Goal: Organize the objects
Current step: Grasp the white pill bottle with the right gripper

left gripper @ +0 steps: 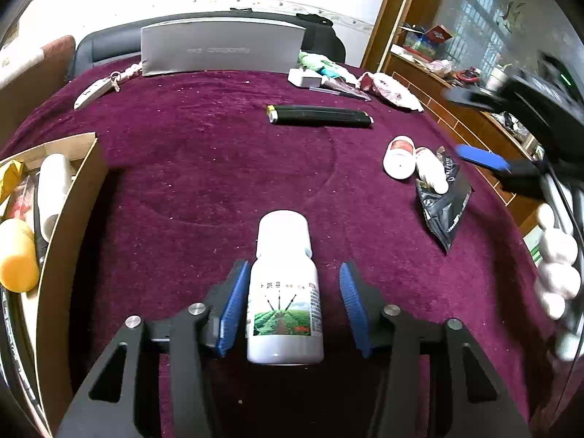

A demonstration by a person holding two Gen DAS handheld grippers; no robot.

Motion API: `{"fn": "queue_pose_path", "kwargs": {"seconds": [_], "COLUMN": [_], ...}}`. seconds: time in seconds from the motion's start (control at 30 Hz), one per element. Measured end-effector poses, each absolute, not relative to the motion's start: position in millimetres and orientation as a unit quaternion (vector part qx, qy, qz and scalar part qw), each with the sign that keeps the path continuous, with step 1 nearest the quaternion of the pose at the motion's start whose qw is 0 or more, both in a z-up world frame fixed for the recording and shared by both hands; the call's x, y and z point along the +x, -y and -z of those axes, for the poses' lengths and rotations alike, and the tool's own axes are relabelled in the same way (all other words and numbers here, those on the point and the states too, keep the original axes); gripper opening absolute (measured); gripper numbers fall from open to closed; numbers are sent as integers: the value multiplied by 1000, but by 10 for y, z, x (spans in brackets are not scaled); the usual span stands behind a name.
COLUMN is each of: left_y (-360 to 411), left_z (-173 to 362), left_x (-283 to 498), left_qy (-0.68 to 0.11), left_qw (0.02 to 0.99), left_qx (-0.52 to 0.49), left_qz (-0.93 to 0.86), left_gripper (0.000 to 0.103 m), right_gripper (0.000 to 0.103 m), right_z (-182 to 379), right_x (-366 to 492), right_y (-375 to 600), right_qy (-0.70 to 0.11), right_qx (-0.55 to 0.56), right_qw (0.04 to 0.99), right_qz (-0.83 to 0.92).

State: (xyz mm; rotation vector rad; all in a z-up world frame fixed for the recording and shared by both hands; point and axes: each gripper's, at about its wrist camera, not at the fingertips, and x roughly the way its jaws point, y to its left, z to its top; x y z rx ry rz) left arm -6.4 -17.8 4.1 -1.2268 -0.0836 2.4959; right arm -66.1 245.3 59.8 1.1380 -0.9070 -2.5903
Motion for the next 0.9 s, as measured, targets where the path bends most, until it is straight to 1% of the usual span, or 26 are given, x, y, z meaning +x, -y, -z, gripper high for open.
{"fn": "queue_pose_path", "kwargs": {"seconds": [0.1,0.23,0.33,0.4,0.47,0.5,0.53,0.57,0.8,0.9], "left_y": [177,198,216,230,249,260,268,274,274,269], "left_z": [-46,-48,-50,-51,-51,-50,-49,-49,-46,-46], "left_x": [-64,-66,-70,-74,-77,-78,-80,-83,-87,-89], "left_qy": [31,41,49,54,60,64,67,71,72,72], "left_qw": [180,184,188,191,194,195,197,199,201,205], "left_qx": [-434,-433,-433,-432,-432,-432,-432,-432,-432,-432], "left_qz": [-882,-881,-880,-880,-879,-878,-878,-877,-876,-875], "left_gripper": [46,47,47,47,48,48,48,49,50,54], "right_gripper": [76,76,75,71,61,58,50,46,45,45], "right_z": [-561,-490,-434,-360,-303,-271,-243,-211,-150,-143], "right_x": [-964,-1220,-1327,-1361,-1398,-1417,-1425,-1433,-1477,-1465], "right_y": [-2194,-1944,-1847,-1812,-1780,-1757,-1753,-1743,-1710,-1720], "right_qy": [264,178,148,128,111,104,105,107,110,110], "right_qx": [440,486,508,525,535,543,548,553,556,557], "right_qw": [114,56,34,20,12,10,10,10,-15,-14], "right_qz": [851,854,848,841,837,833,830,826,824,823]}}
